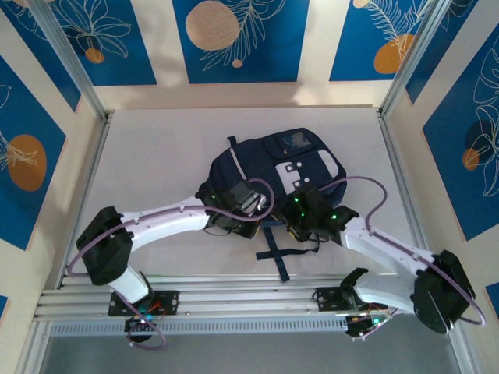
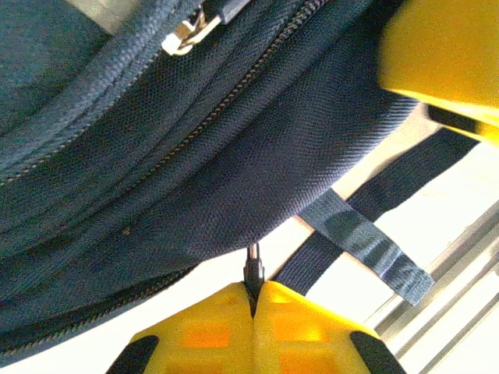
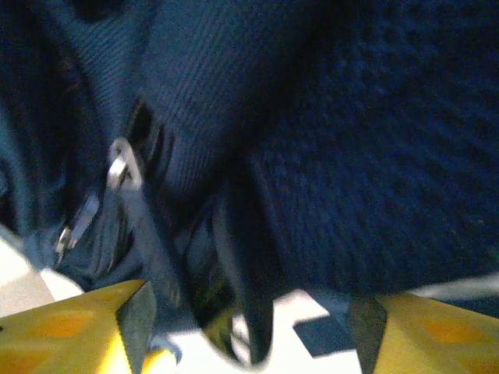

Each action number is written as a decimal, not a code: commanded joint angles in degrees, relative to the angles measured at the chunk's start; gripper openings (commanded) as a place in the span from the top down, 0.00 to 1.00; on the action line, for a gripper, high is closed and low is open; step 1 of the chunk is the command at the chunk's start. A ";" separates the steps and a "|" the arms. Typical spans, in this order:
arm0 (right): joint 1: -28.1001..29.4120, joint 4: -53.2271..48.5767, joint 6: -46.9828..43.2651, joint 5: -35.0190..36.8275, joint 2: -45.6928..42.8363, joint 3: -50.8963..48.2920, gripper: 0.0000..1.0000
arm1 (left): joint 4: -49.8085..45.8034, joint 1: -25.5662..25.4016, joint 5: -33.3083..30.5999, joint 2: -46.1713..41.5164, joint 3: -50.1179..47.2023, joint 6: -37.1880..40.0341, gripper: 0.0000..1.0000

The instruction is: Pack books, pencil case, and school supplies into a backpack

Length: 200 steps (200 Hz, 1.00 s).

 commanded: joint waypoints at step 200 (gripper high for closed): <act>-4.46 -7.22 -1.23 10.78 8.70 3.44 1.00 | -5.64 1.40 -17.62 -0.94 -1.46 4.78 1.00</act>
